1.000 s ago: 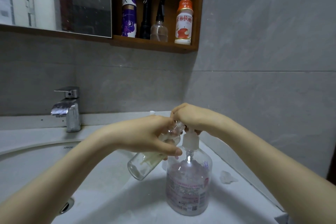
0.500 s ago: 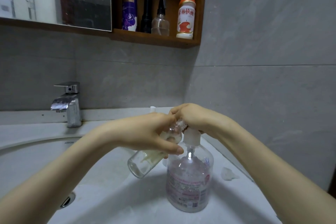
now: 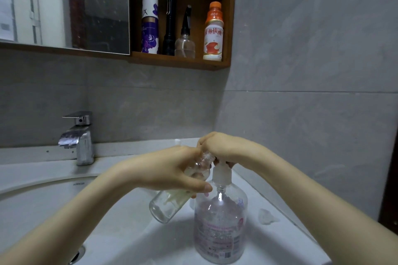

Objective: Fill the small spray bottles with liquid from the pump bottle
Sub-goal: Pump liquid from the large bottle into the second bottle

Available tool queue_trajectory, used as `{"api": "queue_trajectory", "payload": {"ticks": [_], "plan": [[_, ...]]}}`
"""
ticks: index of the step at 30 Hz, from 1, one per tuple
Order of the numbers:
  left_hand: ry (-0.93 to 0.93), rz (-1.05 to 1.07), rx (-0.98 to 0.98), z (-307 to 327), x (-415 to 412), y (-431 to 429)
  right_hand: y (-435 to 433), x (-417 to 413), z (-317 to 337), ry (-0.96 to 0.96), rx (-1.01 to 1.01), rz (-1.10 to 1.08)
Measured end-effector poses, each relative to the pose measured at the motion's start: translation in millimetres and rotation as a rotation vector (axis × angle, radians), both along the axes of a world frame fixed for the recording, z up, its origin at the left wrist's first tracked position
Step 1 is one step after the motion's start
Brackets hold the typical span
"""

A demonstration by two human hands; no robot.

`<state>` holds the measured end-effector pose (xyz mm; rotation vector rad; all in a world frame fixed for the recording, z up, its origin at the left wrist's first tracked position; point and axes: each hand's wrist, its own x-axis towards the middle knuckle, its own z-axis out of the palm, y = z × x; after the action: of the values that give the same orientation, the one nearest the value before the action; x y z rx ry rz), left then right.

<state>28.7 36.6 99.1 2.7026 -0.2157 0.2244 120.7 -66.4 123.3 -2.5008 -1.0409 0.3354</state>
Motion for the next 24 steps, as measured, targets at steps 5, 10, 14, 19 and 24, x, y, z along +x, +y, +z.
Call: {"api": "queue_trajectory", "payload": {"ticks": [5, 10, 14, 19, 24], "plan": [[-0.014, -0.017, 0.015, 0.5, 0.2, 0.0, 1.3, 1.2, 0.4, -0.014, -0.005, -0.009], [-0.012, -0.021, 0.007, -1.3, 1.3, 2.1, -0.1, 0.9, -1.6, -0.001, 0.013, 0.001], [-0.014, -0.015, 0.021, -1.4, 2.5, 3.9, -1.0, 3.5, -2.7, 0.002, 0.056, 0.054], [0.011, -0.021, 0.015, -7.6, 2.8, 3.8, 8.7, 18.7, -18.3, 0.039, 0.128, 0.028], [0.025, -0.008, 0.016, -5.5, 2.6, 1.2, 9.8, 20.5, -19.1, 0.058, 0.192, 0.027]]}}
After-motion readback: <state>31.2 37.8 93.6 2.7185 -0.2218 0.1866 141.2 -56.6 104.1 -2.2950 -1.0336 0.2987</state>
